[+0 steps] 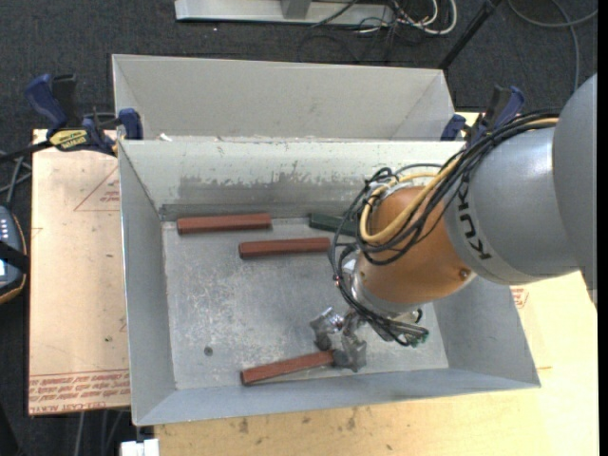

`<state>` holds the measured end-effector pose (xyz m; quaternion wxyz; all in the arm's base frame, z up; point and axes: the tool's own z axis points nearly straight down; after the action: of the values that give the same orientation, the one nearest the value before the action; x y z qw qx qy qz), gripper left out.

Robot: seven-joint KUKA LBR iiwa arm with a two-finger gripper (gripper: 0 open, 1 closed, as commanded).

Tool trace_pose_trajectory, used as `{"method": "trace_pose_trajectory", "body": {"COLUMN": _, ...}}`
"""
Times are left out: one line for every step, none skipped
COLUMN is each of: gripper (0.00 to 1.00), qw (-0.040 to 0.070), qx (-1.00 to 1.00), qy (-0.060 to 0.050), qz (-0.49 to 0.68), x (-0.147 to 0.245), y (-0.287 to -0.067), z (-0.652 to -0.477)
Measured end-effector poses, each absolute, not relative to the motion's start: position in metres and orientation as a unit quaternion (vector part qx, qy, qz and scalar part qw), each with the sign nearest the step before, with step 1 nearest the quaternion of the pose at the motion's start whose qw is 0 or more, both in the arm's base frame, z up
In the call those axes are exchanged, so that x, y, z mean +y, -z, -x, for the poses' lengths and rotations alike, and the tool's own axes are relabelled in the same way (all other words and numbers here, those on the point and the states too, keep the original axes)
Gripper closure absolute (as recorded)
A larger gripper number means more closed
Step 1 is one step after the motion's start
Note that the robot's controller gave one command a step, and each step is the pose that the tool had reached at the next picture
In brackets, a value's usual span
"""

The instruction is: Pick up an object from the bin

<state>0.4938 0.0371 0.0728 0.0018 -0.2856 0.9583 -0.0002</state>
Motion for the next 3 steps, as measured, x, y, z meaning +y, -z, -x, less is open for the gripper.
{"method": "trace_pose_trajectory", "body": {"gripper": 1.00, "qw": 0.002, "qx": 0.954, "qy": 0.000, "qz": 0.299, "x": 0.040, "y": -0.081, "z": -0.503}}
{"method": "trace_pose_trajectory", "body": {"gripper": 1.00, "qw": 0.001, "qx": 0.953, "qy": -0.001, "qz": 0.301, "x": 0.051, "y": -0.090, "z": -0.507}}
{"method": "trace_pose_trajectory", "body": {"gripper": 1.00, "qw": 0.001, "qx": 0.949, "qy": -0.001, "qz": 0.317, "x": 0.043, "y": -0.077, "z": -0.499}}
